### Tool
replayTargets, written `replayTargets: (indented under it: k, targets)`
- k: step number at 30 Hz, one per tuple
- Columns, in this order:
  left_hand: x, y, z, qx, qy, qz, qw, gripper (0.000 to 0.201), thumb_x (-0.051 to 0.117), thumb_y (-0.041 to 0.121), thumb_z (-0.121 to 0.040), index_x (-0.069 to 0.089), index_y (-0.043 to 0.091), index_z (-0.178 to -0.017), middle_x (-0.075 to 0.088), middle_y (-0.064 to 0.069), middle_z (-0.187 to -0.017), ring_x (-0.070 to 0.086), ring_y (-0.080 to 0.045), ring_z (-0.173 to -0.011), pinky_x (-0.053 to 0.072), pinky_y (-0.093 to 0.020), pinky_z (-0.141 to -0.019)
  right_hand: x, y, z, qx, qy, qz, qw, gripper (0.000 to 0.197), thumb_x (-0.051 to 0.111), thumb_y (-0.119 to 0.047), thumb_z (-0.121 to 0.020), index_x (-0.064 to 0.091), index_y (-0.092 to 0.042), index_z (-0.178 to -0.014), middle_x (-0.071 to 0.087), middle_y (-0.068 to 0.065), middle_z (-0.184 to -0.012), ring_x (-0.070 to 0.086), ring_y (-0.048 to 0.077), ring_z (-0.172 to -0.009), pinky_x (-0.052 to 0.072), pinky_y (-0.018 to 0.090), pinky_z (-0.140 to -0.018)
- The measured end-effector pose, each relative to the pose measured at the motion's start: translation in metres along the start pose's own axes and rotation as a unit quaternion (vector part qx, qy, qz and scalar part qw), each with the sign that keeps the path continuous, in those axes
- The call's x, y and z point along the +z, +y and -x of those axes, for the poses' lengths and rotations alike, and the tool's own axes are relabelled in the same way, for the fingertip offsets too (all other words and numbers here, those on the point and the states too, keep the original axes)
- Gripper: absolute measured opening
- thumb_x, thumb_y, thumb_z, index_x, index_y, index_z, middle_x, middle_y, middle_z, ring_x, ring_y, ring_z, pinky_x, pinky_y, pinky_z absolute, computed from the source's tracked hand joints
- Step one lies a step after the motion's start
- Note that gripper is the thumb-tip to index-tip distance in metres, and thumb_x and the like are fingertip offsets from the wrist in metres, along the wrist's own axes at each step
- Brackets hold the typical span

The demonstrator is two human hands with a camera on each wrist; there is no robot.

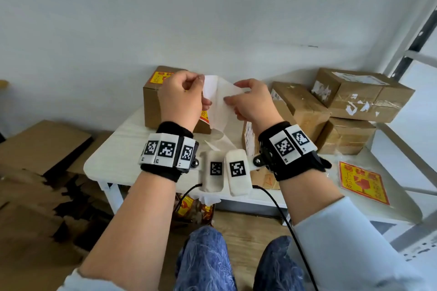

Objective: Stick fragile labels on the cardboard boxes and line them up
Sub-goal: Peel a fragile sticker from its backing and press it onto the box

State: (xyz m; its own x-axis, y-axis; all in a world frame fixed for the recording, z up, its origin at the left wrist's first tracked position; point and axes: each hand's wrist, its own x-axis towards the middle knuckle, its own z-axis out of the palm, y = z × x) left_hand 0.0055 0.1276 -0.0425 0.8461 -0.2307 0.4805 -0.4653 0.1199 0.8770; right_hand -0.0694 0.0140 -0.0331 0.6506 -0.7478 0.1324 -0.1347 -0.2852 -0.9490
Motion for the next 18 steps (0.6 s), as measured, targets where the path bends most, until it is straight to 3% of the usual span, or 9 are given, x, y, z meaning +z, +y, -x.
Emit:
replayTargets:
  k: [4, 6, 9, 11, 13, 15, 18]
  targets:
    - [-0.014, -0.014, -0.013, -0.033, 0.059, 0.024, 0.997, 0.019, 0.055, 0.013, -0.097, 0.059, 0.019, -0.079, 0.061, 0.000, -0.062, 0.064, -0.012, -0.043, 0.055, -0.028, -0.050, 0.002, 0.014, -0.011, 0.043, 0.064, -0.021, 0.997, 0.030, 0.052, 0.002, -0.087, 0.041, -0.013, -0.110, 0.062, 0.021, -0.103, 0.055, 0.014, -0.048, 0.042, 0.019, -0.038]
    - [-0.020, -0.019, -0.018, -0.041, 0.088, 0.040, 0.995, 0.019, 0.054, 0.013, -0.097, 0.058, 0.017, -0.079, 0.060, -0.001, -0.066, 0.065, -0.015, -0.044, 0.056, -0.029, -0.051, 0.002, 0.022, -0.014, 0.059, 0.081, -0.040, 0.994, 0.028, 0.045, 0.007, -0.088, 0.038, -0.011, -0.108, 0.059, 0.021, -0.104, 0.057, 0.012, -0.042, 0.046, 0.020, -0.038]
    - [-0.023, -0.023, -0.022, -0.040, 0.102, 0.054, 0.992, 0.019, 0.055, 0.014, -0.096, 0.058, 0.018, -0.078, 0.063, -0.003, -0.073, 0.065, -0.016, -0.044, 0.057, -0.029, -0.050, 0.004, 0.029, -0.019, 0.068, 0.070, -0.033, 0.995, 0.021, 0.044, 0.009, -0.090, 0.046, -0.009, -0.101, 0.060, 0.016, -0.096, 0.069, 0.024, -0.054, 0.063, 0.035, -0.060]
    - [-0.018, -0.025, -0.021, -0.036, 0.090, 0.055, 0.994, 0.018, 0.055, 0.014, -0.096, 0.059, 0.019, -0.078, 0.065, -0.004, -0.076, 0.065, -0.016, -0.044, 0.057, -0.030, -0.051, 0.006, 0.031, -0.024, 0.077, 0.053, -0.020, 0.995, 0.016, 0.048, 0.006, -0.091, 0.051, -0.009, -0.092, 0.063, 0.013, -0.084, 0.074, 0.032, -0.065, 0.063, 0.044, -0.074]
    - [-0.012, -0.026, -0.019, -0.032, 0.075, 0.056, 0.995, 0.016, 0.056, 0.015, -0.095, 0.060, 0.018, -0.080, 0.065, -0.004, -0.078, 0.066, -0.018, -0.045, 0.057, -0.031, -0.052, 0.009, 0.032, -0.027, 0.075, 0.044, 0.002, 0.996, 0.016, 0.056, 0.003, -0.087, 0.052, -0.012, -0.083, 0.065, 0.011, -0.078, 0.075, 0.035, -0.077, 0.062, 0.046, -0.080]
    - [-0.006, -0.027, -0.016, -0.034, 0.061, 0.050, 0.996, 0.013, 0.057, 0.016, -0.095, 0.061, 0.013, -0.084, 0.064, -0.004, -0.079, 0.066, -0.019, -0.047, 0.058, -0.032, -0.053, 0.011, 0.032, -0.029, 0.069, 0.038, 0.029, 0.997, 0.018, 0.067, -0.002, -0.080, 0.055, -0.015, -0.080, 0.070, 0.012, -0.084, 0.074, 0.034, -0.088, 0.060, 0.046, -0.085]
    - [0.003, -0.029, -0.011, -0.042, 0.042, 0.051, 0.997, 0.012, 0.057, 0.015, -0.096, 0.060, 0.009, -0.086, 0.061, -0.003, -0.075, 0.067, -0.018, -0.047, 0.057, -0.030, -0.053, 0.009, 0.030, -0.026, 0.060, 0.044, 0.001, 0.997, 0.014, 0.068, -0.006, -0.083, 0.059, -0.009, -0.092, 0.067, 0.009, -0.084, 0.074, 0.031, -0.081, 0.061, 0.045, -0.082]
